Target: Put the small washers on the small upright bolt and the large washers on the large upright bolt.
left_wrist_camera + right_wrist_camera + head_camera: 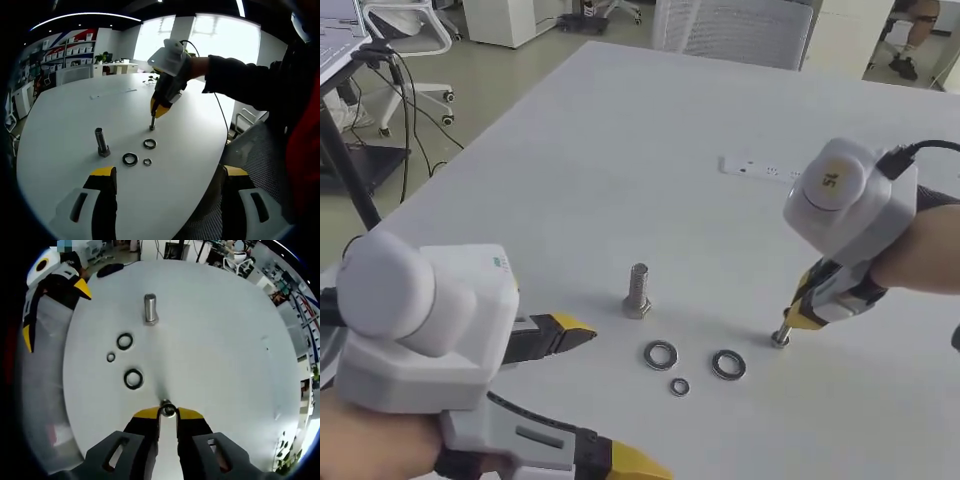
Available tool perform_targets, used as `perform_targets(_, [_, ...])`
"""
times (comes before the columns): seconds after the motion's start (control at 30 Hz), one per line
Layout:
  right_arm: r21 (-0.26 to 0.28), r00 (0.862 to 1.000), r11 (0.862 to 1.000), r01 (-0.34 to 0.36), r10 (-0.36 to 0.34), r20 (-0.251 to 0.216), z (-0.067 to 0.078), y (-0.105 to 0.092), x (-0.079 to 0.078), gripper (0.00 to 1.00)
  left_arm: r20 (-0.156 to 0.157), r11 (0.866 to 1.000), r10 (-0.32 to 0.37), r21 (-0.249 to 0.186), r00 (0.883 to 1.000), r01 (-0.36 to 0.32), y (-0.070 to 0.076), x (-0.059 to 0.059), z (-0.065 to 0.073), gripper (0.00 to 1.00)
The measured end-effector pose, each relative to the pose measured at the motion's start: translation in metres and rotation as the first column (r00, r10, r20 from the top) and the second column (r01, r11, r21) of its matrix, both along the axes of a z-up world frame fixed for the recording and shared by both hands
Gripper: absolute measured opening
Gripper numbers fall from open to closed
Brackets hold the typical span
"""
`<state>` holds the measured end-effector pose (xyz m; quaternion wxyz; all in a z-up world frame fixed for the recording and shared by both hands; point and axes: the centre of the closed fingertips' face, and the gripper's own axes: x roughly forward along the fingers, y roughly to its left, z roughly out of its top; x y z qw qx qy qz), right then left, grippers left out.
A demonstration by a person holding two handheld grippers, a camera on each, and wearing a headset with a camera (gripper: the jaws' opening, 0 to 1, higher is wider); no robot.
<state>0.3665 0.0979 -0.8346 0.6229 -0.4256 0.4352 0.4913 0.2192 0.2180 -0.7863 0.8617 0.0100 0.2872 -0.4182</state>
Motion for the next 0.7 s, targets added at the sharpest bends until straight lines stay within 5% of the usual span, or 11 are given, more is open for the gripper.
perform_targets(0.7, [-0.007, 0.999, 1.000, 0.013, -0.013, -0.044, -0.030, -0.004, -0.005, 0.13, -0.006, 1.000, 0.008, 0.005, 1.000, -0.008, 0.001, 0.001, -0.002, 0.86])
